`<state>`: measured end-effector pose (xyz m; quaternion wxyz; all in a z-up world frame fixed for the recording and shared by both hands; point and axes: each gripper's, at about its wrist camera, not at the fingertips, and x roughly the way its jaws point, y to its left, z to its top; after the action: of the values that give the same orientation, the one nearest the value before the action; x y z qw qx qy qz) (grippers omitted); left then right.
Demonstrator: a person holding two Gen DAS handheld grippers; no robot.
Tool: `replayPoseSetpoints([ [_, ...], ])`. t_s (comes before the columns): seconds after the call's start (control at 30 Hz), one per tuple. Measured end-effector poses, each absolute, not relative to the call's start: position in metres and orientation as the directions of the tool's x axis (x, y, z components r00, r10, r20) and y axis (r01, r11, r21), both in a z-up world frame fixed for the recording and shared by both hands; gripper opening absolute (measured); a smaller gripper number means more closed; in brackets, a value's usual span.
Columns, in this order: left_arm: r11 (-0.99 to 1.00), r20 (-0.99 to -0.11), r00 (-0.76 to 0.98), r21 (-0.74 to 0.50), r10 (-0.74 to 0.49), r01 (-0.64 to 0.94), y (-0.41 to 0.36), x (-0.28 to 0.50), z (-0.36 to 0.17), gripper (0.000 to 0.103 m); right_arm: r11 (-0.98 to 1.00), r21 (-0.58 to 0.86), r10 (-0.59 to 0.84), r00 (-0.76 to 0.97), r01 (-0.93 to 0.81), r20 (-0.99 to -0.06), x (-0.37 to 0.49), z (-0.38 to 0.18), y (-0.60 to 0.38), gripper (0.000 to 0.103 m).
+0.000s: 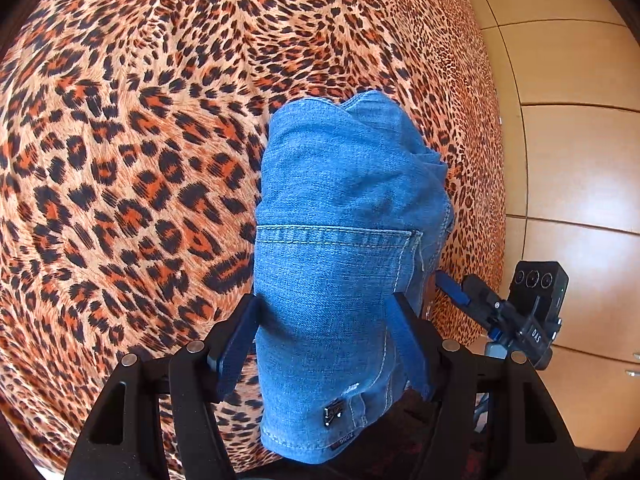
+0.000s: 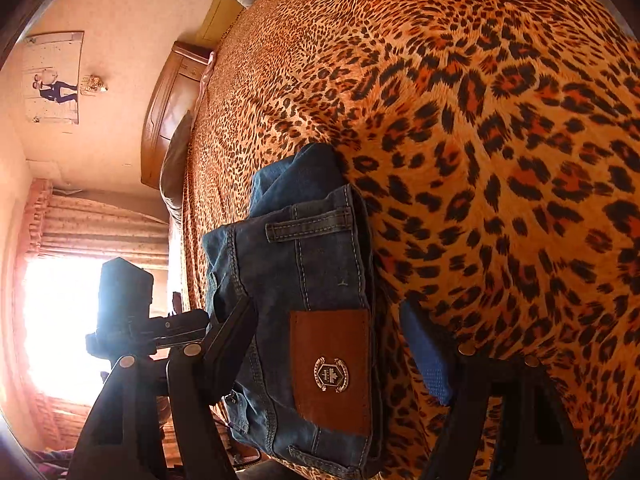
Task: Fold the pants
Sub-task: 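Lower the folded jeans bundle onto the bed with both tools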
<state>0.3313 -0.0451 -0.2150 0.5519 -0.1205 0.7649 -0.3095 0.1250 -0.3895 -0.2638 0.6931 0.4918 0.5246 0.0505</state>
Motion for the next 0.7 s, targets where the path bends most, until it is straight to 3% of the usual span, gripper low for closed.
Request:
replayPoseSetpoints([
  [0.23,0.793,-0.739,-0.396,-0.607,-0.545,0.040,-0.035,0.324,-0.248,0.074,0.453,0.824,0.720,0.406,0.341,-0.563,0.120,-0.279,-0.359,0.076],
  [0.3,0.791,-0.730,-0.399,-0.611,-0.555,0.016,-0.034,0.324,-0.252,0.076,0.489,0.793,0.693,0.390,0.364,-0.606,0.123,-0.283,-0.361,0.071],
  [0.4,0.794,-0.742,-0.390,-0.606,-0.546,0.042,-0.027,0.323,-0.245,0.075,0.445,0.823,0.716,0.411,0.355,-0.564,0.125,-0.276,-0.357,0.073],
  [0.47,0.801,-0.754,-0.383,-0.596,-0.533,0.058,-0.033,0.319,-0.246,0.077,0.487,0.810,0.709,0.394,0.327,-0.585,0.129,-0.276,-0.353,0.073],
  [0.57,0.814,-0.777,-0.370,-0.575,-0.508,0.090,-0.048,0.314,-0.243,0.079,0.486,0.800,0.693,0.403,0.352,-0.598,0.132,-0.285,-0.351,0.067],
  [0.6,0.814,-0.784,-0.365,-0.571,-0.502,0.107,-0.053,0.312,-0.238,0.072,0.518,0.780,0.674,0.394,0.351,-0.624,0.133,-0.281,-0.348,0.061],
  [0.63,0.810,-0.787,-0.364,-0.572,-0.498,0.127,-0.058,0.309,-0.232,0.060,0.582,0.738,0.637,0.372,0.342,-0.675,0.136,-0.276,-0.342,0.048],
  [0.7,0.829,-0.844,-0.308,-0.512,-0.439,0.223,-0.068,0.299,-0.218,0.053,0.686,0.666,0.577,0.339,0.293,-0.743,0.140,-0.263,-0.329,0.038],
])
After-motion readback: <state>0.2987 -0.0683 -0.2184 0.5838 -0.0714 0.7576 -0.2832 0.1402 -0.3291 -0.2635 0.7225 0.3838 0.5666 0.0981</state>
